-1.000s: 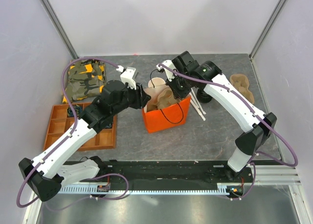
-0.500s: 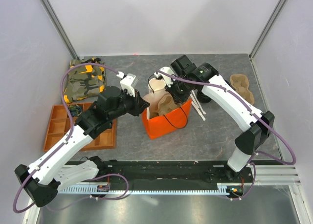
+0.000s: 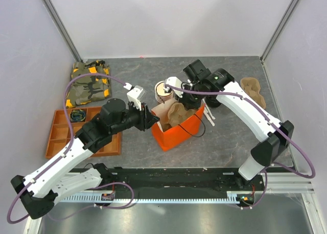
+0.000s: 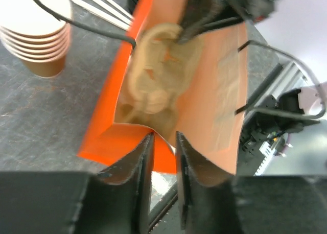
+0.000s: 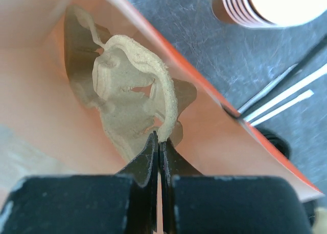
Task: Pack the takeout coffee
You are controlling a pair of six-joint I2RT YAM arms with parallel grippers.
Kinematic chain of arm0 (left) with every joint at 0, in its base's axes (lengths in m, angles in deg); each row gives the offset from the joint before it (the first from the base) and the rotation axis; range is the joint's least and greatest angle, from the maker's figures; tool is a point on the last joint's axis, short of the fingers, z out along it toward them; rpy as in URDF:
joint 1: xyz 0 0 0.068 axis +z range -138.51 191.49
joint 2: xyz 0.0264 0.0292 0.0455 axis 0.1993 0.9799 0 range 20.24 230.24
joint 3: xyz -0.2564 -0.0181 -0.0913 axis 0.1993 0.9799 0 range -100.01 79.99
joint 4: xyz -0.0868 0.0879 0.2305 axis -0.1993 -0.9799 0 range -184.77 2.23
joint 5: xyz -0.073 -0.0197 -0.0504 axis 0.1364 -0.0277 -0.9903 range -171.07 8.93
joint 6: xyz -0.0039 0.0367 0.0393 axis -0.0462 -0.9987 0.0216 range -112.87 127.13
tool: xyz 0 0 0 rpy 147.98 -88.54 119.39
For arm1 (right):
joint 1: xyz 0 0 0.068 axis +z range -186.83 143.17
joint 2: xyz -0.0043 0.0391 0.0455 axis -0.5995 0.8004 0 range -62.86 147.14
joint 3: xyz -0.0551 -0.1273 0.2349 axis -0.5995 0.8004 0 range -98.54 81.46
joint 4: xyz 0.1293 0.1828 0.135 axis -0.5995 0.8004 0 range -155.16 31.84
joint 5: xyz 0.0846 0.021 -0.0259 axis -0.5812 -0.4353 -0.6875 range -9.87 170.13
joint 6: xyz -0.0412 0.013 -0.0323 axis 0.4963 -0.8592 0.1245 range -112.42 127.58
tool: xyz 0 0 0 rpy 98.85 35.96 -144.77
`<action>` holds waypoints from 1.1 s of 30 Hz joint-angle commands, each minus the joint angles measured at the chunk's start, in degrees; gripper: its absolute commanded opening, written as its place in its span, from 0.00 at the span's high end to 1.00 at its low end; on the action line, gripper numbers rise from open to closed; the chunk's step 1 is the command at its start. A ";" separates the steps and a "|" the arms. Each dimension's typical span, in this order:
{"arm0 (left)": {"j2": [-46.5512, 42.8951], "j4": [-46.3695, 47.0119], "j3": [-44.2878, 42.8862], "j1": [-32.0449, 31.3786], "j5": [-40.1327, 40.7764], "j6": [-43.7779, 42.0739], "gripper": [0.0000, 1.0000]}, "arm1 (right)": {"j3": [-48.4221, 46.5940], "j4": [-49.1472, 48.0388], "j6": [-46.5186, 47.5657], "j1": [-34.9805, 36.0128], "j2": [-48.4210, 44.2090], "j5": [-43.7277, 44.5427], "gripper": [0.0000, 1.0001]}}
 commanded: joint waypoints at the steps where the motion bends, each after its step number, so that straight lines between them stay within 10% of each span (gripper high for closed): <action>1: -3.80 1.09 0.19 0.71 9.15 1.03 0.61 | 2.40 -0.56 12.13 -0.16 -5.20 -6.15 1.00; 23: 3.48 7.94 -1.13 1.77 -1.73 -7.23 0.57 | 7.24 2.43 33.15 -0.07 -10.22 -12.66 1.00; 33: 5.07 5.14 -1.84 1.77 -8.41 -9.87 0.92 | 6.98 0.15 33.07 -0.16 -9.16 -10.73 1.00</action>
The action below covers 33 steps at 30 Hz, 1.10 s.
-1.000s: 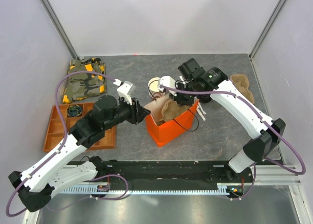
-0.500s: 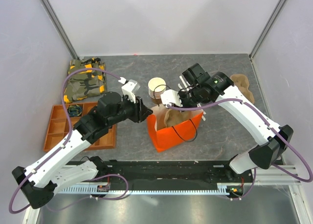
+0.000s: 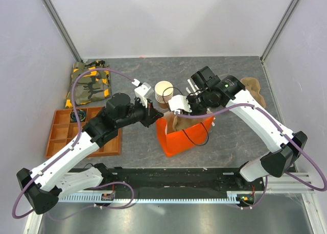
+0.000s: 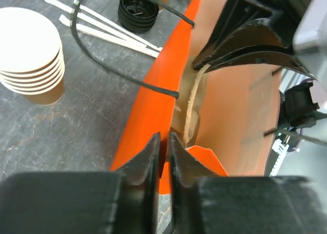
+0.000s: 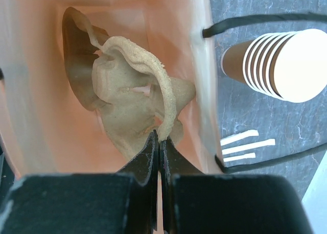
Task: Pack the takeout coffee
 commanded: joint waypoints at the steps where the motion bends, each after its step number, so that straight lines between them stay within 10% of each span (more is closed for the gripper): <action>1: -0.18 -1.13 -1.18 0.11 -3.43 -2.95 0.96 | -0.65 -2.47 0.70 -0.03 -0.29 0.46 1.00; 14: -3.87 -6.50 -2.15 -2.69 0.06 4.78 0.98 | -14.62 4.37 -31.62 0.06 4.11 9.08 1.00; 33: -2.55 -3.25 -1.62 -8.41 5.17 5.23 0.98 | -14.02 3.76 -34.72 0.94 8.68 14.18 1.00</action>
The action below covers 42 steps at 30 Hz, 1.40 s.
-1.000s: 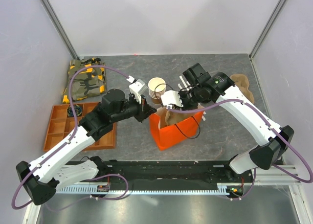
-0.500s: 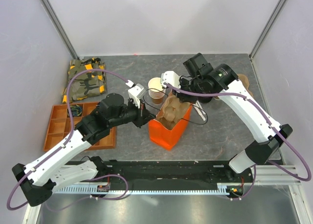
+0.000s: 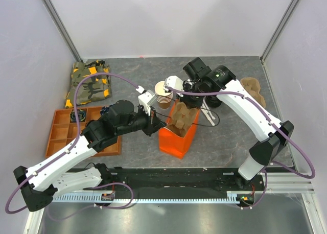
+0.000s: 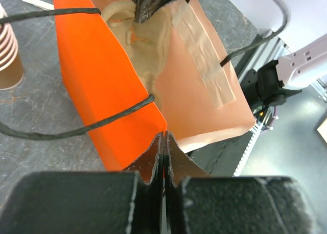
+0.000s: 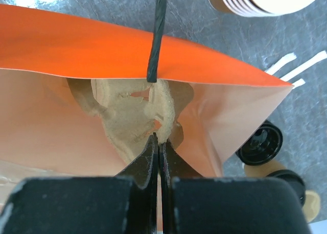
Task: Pack the takeout coffee
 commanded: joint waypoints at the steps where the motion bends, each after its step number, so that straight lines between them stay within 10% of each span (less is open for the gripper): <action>1: -0.56 1.23 -0.86 -0.30 2.40 1.06 0.98 | -0.12 -0.13 -5.57 0.17 -0.63 1.39 1.00; 8: -1.96 1.93 1.16 -0.30 2.23 0.00 0.98 | 6.48 -4.70 -4.52 0.17 -2.39 -2.02 1.00; 33: -7.88 -1.32 -2.96 12.85 8.03 1.14 0.28 | 11.50 -7.34 4.00 -0.88 -3.09 -8.10 1.00; 42: 4.70 1.68 -9.01 20.70 -8.14 1.67 0.18 | 12.73 -7.51 7.51 -1.14 -3.97 -8.89 1.00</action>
